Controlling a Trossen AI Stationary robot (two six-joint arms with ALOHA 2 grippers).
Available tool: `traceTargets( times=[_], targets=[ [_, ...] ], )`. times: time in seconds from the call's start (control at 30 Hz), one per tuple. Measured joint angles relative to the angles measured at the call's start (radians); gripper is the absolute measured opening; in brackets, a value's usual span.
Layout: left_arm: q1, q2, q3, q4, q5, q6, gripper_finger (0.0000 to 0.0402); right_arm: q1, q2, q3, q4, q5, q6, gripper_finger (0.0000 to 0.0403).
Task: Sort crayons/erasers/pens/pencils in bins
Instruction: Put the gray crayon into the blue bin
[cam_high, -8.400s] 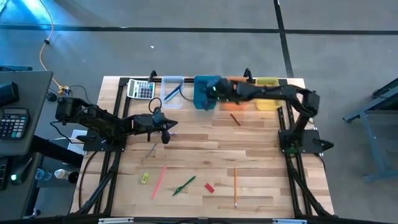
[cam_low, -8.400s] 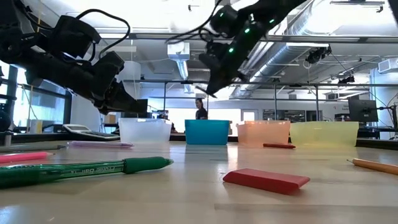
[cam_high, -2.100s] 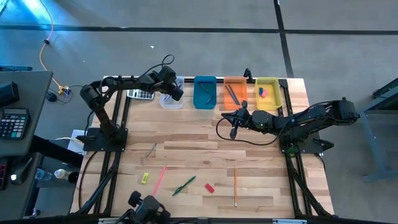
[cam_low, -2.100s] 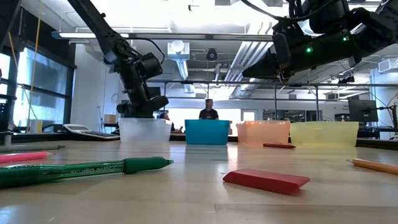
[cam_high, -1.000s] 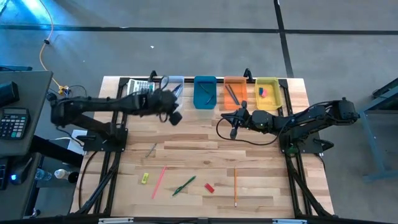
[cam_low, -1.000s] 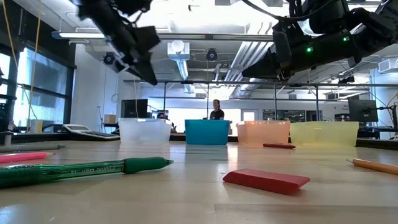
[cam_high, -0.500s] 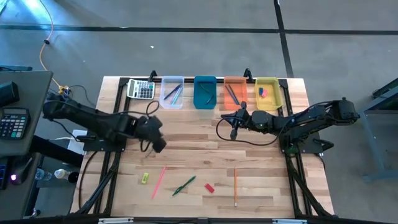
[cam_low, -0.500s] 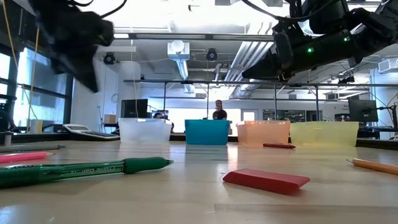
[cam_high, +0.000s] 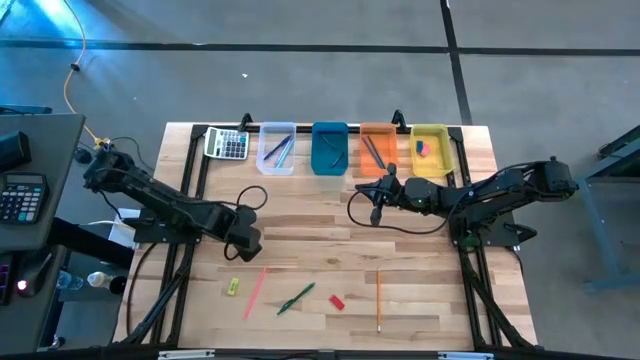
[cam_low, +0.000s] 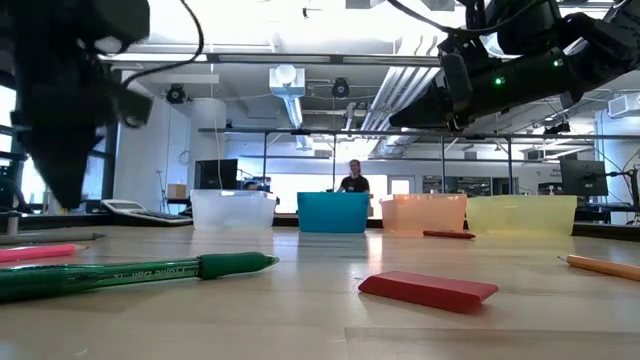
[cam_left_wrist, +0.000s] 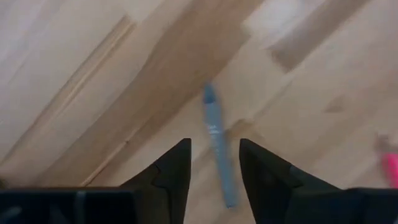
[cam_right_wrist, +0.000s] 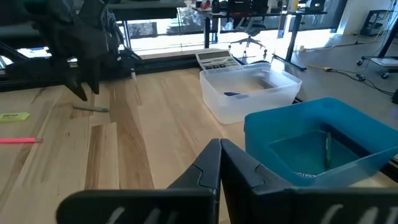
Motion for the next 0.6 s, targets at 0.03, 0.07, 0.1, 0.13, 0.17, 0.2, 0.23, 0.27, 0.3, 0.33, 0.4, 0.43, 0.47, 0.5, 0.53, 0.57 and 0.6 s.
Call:
traceTargets(
  times=[0.03, 0.07, 0.1, 0.13, 0.17, 0.2, 0.23, 0.27, 0.3, 0.33, 0.4, 0.43, 0.47, 0.5, 0.53, 0.57, 0.6],
  targets=[
    [0.001, 0.004, -0.014, 0.005, -0.001, -0.005, 0.0129, 0.0, 0.0, 0.0, 0.0, 0.0, 0.0, 0.0],
    [0.003, 0.008, -0.027, 0.028, -0.001, -0.009, 0.0132, 0.0, 0.0, 0.0, 0.0, 0.0, 0.0, 0.0],
    [0.004, 0.009, -0.042, 0.059, -0.001, -0.01, 0.0133, 0.0, 0.0, 0.0, -0.001, 0.0, 0.0, 0.0],
    [0.004, 0.009, -0.055, 0.087, 0.0, -0.01, 0.0134, 0.0, 0.0, 0.0, -0.001, 0.0, 0.0, 0.0],
    [0.004, 0.009, -0.067, 0.114, 0.004, -0.007, 0.0134, 0.0, 0.0, 0.0, -0.001, 0.0, 0.0, 0.0],
    [0.004, 0.009, -0.078, 0.138, 0.015, -0.002, 0.0133, 0.0, 0.0, 0.0, -0.003, 0.0, 0.0, 0.0],
    [0.004, 0.009, -0.089, 0.159, 0.025, 0.003, 0.0131, 0.0, 0.0, 0.0, -0.005, 0.0, 0.0, 0.0],
    [0.004, 0.009, -0.1, 0.172, 0.034, 0.005, 0.0129, 0.0, 0.0, 0.0, -0.005, 0.0, 0.0, 0.0],
    [0.003, 0.009, -0.11, 0.172, 0.038, 0.005, 0.0126, 0.0, 0.0, 0.0, -0.006, 0.0, 0.0, 0.0],
    [0.003, 0.009, -0.12, 0.171, 0.04, 0.005, 0.0122, 0.0, 0.0, 0.0, -0.006, 0.0, 0.0, 0.0],
    [0.003, 0.006, -0.129, 0.175, 0.04, -0.001, 0.0113, 0.0, 0.0, 0.0, -0.008, 0.0, 0.0, 0.0],
    [0.003, 0.005, -0.132, 0.176, 0.04, -0.002, 0.0107, 0.0, 0.0, 0.0, -0.008, 0.0, 0.0, 0.0],
    [0.003, 0.004, -0.134, 0.176, 0.039, -0.002, 0.0101, 0.0, 0.0, 0.0, -0.008, 0.0, 0.0, 0.0],
    [0.003, 0.004, -0.135, 0.176, 0.04, 0.0, 0.0094, 0.0, 0.0, 0.0, -0.008, 0.0, 0.0, 0.0],
    [0.003, 0.004, -0.135, 0.176, 0.041, 0.006, 0.0086, 0.0, 0.0, 0.0, -0.008, 0.0, 0.0, 0.0],
    [0.003, 0.004, -0.136, 0.177, 0.045, 0.015, 0.0077, 0.0, 0.0, 0.0, -0.008, 0.0, 0.0, 0.0],
    [0.004, 0.004, -0.136, 0.18, 0.051, 0.025, 0.0068, 0.0, 0.0, 0.0, -0.008, 0.0, 0.0, 0.0]
  ],
)
